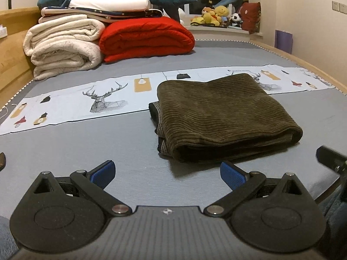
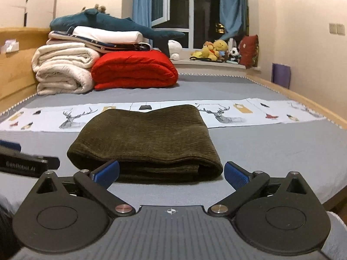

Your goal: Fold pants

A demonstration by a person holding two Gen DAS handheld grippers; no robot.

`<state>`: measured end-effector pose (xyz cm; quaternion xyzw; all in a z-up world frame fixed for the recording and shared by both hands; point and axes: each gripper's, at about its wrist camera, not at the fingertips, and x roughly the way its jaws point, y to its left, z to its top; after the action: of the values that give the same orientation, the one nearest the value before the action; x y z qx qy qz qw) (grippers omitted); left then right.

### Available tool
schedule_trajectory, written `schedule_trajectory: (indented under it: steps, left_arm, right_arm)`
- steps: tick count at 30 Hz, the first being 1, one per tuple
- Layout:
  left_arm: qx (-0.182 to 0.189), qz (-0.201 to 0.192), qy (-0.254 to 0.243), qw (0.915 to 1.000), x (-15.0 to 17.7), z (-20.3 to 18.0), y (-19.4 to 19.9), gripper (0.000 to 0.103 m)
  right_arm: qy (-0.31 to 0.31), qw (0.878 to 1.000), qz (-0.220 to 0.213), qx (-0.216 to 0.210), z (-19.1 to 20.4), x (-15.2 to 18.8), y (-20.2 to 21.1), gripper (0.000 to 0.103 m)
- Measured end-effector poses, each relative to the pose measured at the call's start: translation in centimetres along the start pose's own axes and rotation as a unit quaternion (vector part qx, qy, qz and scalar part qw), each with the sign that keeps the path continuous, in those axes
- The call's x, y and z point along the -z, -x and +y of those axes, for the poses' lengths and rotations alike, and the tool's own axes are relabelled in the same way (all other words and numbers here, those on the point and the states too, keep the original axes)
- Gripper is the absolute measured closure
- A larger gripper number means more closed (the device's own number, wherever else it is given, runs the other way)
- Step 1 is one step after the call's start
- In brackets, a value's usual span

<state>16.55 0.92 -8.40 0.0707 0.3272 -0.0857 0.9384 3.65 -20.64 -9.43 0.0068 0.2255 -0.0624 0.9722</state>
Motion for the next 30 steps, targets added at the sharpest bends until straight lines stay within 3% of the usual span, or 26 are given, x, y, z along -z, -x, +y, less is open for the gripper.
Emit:
schedule_trajectory:
  steps: [30]
  left_arm:
    - [0.009,0.008,0.016,0.9998,-0.06,0.28,-0.16,0.0]
  right_arm:
    - [0.024,1.0,-0.001,0.002,0.99,-0.03,-0.22,0.001]
